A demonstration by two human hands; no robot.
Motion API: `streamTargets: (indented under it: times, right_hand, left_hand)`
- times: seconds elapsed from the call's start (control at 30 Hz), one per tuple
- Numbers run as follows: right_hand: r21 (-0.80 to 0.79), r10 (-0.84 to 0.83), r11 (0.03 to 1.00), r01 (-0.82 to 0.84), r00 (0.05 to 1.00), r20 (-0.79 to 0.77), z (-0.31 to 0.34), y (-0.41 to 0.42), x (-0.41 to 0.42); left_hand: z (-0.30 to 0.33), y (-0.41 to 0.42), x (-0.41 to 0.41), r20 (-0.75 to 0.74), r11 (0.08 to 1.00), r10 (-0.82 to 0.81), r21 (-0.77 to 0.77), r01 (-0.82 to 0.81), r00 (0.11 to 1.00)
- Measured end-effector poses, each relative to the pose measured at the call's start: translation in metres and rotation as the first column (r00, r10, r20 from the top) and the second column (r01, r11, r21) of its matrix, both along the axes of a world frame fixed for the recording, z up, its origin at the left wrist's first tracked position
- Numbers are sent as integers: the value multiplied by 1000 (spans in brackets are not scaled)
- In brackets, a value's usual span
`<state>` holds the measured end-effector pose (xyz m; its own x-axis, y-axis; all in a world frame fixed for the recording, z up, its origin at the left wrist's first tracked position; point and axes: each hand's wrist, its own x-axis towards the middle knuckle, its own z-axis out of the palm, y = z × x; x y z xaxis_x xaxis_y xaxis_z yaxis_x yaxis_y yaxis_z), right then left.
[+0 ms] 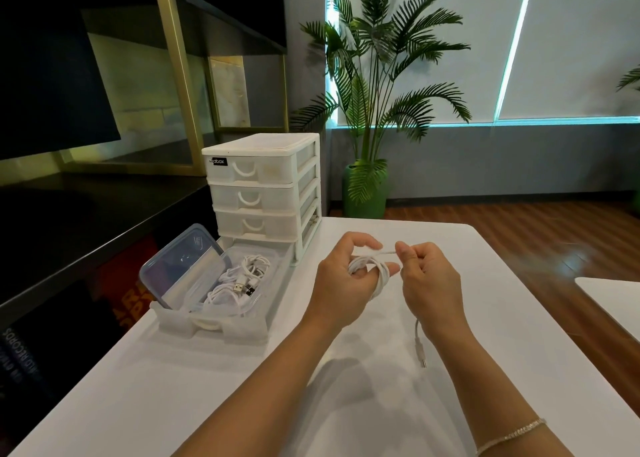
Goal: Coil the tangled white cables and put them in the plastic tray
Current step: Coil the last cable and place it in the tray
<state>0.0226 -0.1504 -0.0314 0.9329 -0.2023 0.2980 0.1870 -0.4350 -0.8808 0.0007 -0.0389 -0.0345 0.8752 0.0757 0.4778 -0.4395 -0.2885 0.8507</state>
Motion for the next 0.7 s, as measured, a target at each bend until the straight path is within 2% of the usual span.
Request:
streamTargets:
  times: [0.17,0.33,0.4,0.5,0.7]
  right_hand:
    - [-95,13,995,-16,999,-35,-2,1,0]
    - [-145,108,983,-109,994,-16,-2,4,-7]
    - [-215,158,965,-152,987,8,-3,6,-11]
    - [-315,229,928,-201,972,56,-5,10,-14]
    - [-384,259,898,-215,963,68,-7,7,-12]
  left_hand:
    - [2,1,-1,22,992,129,9,-129,991]
    - [3,9,4,-46,957,289,0,-289,956]
    - [1,10,6,-82,945,326,5,-327,942]
    - [0,11,8,-173,944,325,2,-330,930]
    - [0,7,9,-335,948,249,-107,-299,909]
